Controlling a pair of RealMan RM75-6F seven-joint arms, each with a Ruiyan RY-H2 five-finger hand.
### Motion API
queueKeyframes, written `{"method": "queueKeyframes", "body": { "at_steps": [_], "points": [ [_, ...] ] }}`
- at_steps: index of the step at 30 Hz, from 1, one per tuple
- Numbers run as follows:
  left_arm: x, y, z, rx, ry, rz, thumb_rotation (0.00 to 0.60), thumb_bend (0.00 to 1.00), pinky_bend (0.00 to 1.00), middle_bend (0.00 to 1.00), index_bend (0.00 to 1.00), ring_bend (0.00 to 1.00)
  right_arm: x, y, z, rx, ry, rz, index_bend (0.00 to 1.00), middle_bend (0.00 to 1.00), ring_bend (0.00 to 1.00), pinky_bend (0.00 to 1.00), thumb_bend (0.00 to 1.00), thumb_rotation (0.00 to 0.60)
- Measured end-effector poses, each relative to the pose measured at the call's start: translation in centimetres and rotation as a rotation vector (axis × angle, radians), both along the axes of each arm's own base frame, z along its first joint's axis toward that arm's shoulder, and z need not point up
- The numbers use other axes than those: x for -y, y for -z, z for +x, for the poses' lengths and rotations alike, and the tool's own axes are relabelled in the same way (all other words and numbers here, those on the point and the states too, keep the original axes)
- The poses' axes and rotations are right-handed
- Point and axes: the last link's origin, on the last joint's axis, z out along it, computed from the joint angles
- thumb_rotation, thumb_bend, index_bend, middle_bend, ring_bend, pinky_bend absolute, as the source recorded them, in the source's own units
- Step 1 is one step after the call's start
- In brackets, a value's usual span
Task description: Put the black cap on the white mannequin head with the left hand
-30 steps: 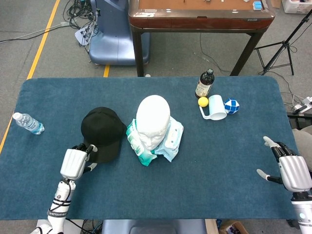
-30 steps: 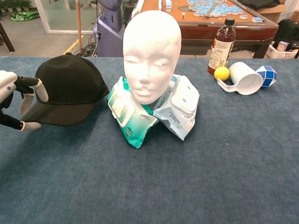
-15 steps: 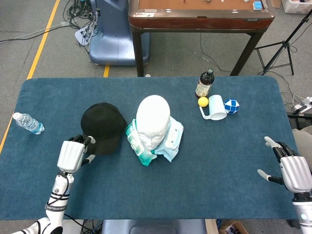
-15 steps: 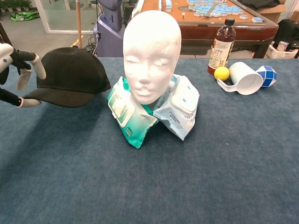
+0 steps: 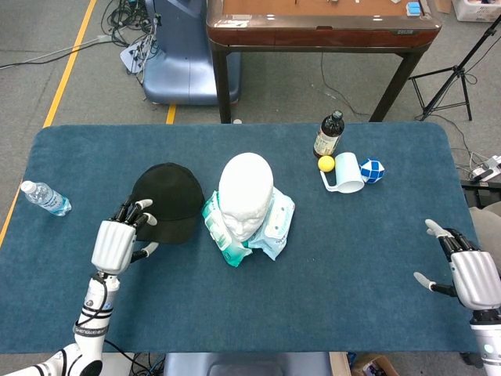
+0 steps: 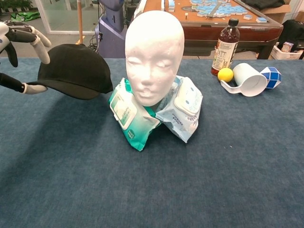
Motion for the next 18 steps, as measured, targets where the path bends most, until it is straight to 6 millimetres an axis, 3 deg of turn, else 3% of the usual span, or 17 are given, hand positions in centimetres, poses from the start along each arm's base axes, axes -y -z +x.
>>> {"method": "queueKeyframes", "body": {
  "at_steps": [11,18],
  "points": [
    [-0.3,0.5,1.0,0.024,0.077,-0.010,0.600,0.08,0.47,0.25,0.54,0.12,-0.1,-0.2,-0.1,0.005,0.000,-0.006,0.11,0.28,0.21,0.39,0.00,0.600],
    [-0.6,0.9,1.3,0.014,0.112,-0.024,0.600,0.26,0.47,0.25,0.55,0.12,-0.1,-0.4,-0.1,0.008,-0.001,-0.010,0.11,0.28,0.21,0.39,0.00,0.600]
  ]
}}
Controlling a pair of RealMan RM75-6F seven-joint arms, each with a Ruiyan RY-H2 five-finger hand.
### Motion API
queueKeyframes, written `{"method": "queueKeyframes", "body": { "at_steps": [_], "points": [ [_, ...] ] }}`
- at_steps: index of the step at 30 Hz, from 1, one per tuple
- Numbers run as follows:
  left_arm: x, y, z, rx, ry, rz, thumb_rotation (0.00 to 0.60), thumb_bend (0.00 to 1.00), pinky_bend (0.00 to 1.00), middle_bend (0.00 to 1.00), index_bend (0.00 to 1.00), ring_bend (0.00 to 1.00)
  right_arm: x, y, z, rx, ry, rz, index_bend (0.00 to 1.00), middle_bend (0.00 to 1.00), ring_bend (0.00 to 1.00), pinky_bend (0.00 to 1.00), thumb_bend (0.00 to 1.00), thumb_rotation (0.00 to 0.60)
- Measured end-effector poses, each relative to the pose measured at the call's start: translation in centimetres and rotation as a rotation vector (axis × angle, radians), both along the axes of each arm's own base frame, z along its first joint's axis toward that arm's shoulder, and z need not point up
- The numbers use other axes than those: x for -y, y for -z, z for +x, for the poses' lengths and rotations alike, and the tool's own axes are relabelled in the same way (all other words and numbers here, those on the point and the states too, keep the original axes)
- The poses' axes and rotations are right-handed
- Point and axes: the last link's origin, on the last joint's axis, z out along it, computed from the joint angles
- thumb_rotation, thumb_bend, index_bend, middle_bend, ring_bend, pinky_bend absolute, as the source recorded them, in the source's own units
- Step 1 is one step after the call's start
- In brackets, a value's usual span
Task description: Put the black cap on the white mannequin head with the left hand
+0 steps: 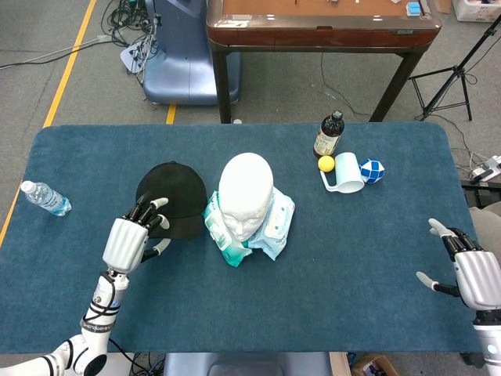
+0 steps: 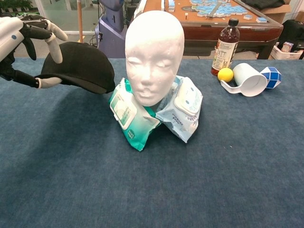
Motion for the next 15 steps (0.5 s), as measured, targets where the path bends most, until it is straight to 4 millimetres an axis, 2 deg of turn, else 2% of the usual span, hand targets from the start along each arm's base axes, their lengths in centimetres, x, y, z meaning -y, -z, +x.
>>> {"method": "queueKeyframes", "body": {
  "at_steps": [4,15],
  "points": [
    [-0.05,0.15,-0.06,-0.012,-0.001,-0.010,0.600,0.33,0.46,0.25,0.55,0.12,-0.02,-0.07,-0.02,0.001,0.000,-0.002,0.11,0.28,0.21,0.39,0.00,0.600],
    [-0.06,0.05,-0.18,0.004,0.013,0.007,0.600,0.33,0.45,0.26,0.66,0.12,-0.01,-0.11,-0.06,0.001,0.002,-0.004,0.11,0.28,0.21,0.39,0.00,0.600]
  ]
}}
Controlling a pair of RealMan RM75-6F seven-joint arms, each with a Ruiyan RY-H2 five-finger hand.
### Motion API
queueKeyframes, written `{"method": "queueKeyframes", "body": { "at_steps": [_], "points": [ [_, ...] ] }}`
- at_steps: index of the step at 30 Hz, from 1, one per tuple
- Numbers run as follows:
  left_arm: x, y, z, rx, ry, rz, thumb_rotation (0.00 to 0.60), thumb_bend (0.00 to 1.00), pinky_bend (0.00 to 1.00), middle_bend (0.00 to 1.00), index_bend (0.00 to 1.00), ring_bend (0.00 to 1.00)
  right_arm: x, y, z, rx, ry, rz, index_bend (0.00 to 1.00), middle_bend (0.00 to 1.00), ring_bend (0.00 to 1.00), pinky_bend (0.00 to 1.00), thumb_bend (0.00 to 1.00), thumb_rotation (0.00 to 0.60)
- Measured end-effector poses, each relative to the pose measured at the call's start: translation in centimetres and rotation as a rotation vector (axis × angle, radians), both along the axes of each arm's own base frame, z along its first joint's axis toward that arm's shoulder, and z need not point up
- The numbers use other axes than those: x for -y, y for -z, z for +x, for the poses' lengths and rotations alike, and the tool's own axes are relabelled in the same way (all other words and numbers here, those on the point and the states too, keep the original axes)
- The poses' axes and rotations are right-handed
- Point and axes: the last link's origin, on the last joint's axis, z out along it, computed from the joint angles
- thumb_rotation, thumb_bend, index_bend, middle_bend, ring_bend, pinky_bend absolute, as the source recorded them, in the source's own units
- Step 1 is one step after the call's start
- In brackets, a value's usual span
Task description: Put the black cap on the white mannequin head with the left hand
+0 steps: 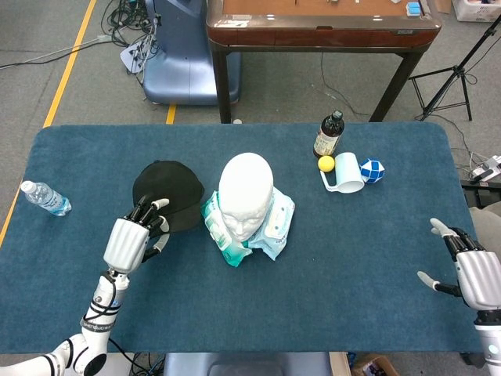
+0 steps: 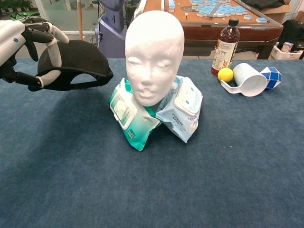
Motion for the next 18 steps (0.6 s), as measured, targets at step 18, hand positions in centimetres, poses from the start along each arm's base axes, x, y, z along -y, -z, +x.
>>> {"method": "queueKeyframes", "body": {
  "at_steps": [18],
  "points": [
    [0.9,-3.9,3.5,0.120,0.264,0.260,0.600,0.33,0.52,0.46,0.80,0.24,-0.3,-0.1,0.2,0.002,-0.013,-0.005,0.11,0.28,0.21,0.39,0.00,0.600]
  ]
}}
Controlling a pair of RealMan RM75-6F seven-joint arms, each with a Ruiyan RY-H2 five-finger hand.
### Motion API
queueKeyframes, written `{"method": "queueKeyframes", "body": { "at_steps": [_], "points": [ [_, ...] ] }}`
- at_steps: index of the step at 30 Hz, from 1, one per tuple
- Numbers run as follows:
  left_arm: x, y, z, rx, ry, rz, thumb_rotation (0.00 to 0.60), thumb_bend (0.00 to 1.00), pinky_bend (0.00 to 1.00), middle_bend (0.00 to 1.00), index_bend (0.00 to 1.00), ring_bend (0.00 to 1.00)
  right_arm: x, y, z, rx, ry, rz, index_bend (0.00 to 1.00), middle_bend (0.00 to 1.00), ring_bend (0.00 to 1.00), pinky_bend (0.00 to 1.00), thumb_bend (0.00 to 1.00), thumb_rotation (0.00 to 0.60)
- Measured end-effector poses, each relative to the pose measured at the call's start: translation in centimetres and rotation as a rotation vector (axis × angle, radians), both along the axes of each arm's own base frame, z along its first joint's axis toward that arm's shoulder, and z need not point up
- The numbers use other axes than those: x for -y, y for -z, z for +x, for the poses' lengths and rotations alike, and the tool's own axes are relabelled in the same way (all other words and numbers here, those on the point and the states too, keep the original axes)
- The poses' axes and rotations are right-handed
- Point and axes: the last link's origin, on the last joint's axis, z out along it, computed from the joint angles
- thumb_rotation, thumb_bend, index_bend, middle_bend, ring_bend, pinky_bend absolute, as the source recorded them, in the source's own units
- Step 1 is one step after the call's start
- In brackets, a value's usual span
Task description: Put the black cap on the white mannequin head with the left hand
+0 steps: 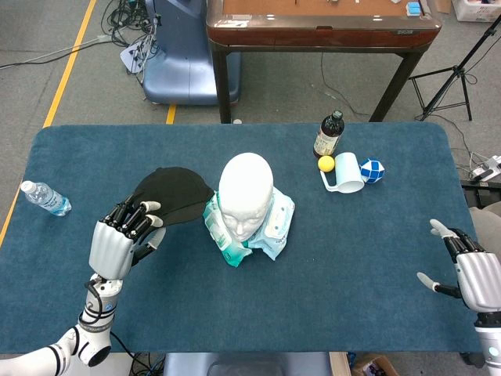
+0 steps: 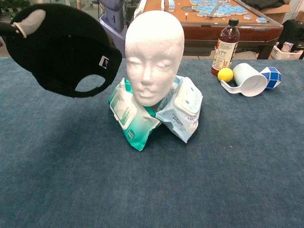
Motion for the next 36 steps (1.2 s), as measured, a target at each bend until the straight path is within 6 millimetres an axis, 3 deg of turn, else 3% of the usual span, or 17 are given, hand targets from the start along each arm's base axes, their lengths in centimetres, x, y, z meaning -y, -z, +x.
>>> {"method": "queueKeyframes", "body": {
  "at_steps": [9,17,26,36],
  "points": [
    [0.1,-1.4,3.8,0.006,0.165,0.099,0.600,0.33,0.53,0.49,0.81,0.25,-0.1,0.0,0.0,-0.003,-0.002,-0.001,0.11,0.28,0.21,0.39,0.00,0.600],
    [-1.5,-1.4,8.6,-0.009,0.268,0.138,0.600,0.33,0.54,0.51,0.81,0.26,-0.2,-0.3,0.0,0.006,-0.006,-0.009,0.11,0.28,0.21,0.39,0.00,0.600],
    [-3.7,0.4,12.8,-0.048,0.304,0.146,0.600,0.33,0.55,0.52,0.81,0.26,-0.4,-0.7,-0.1,0.021,-0.007,-0.018,0.11,0.28,0.21,0.39,0.00,0.600],
    [-3.4,5.0,16.3,-0.098,0.359,0.077,0.600,0.33,0.55,0.52,0.81,0.26,-0.4,-1.2,-0.3,0.033,-0.003,-0.025,0.11,0.28,0.21,0.39,0.00,0.600]
  ]
}}
